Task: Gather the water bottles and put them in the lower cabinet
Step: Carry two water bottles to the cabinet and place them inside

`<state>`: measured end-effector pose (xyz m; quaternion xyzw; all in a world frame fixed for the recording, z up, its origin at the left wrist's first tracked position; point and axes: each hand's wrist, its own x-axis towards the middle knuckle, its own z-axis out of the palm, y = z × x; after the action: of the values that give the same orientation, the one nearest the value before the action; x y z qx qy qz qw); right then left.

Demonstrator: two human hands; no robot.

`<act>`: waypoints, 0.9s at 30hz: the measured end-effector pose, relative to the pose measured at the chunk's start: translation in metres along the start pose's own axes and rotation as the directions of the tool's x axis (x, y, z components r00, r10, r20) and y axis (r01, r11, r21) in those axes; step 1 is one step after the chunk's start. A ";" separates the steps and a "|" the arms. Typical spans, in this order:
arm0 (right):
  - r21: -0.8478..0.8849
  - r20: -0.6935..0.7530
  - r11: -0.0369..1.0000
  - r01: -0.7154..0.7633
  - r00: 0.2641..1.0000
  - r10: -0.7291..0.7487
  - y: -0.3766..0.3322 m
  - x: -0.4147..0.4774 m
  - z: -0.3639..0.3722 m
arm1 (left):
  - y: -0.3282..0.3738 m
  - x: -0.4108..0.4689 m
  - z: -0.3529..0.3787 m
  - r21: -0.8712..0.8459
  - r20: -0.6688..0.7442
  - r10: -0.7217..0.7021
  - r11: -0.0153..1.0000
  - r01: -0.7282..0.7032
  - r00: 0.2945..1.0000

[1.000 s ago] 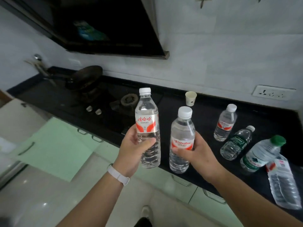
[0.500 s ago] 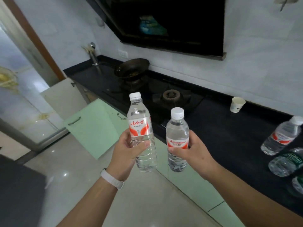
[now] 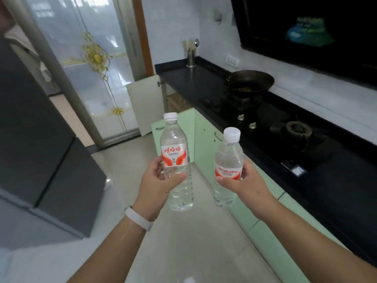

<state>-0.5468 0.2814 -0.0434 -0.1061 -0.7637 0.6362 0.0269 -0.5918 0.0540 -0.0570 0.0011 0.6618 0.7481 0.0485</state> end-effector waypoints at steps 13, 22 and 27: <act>-0.005 0.297 1.000 0.030 0.955 -0.028 -0.023 0.065 0.140 | 0.002 0.005 -0.129 -0.039 -0.317 -0.012 0.999 0.000 0.948; 0.041 0.403 0.999 -0.016 0.915 -0.001 -0.015 0.180 0.192 | -0.004 0.095 -0.155 0.011 -0.432 -0.025 0.999 0.033 0.902; 0.072 0.421 0.997 -0.021 0.907 -0.011 -0.028 0.266 0.193 | 0.007 0.175 -0.150 0.034 -0.444 -0.026 0.998 0.046 0.896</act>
<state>-0.8444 0.1423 -0.0780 0.0326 -0.7268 0.6725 -0.1359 -0.7759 -0.0819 -0.0800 -0.1805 0.6714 0.7132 -0.0896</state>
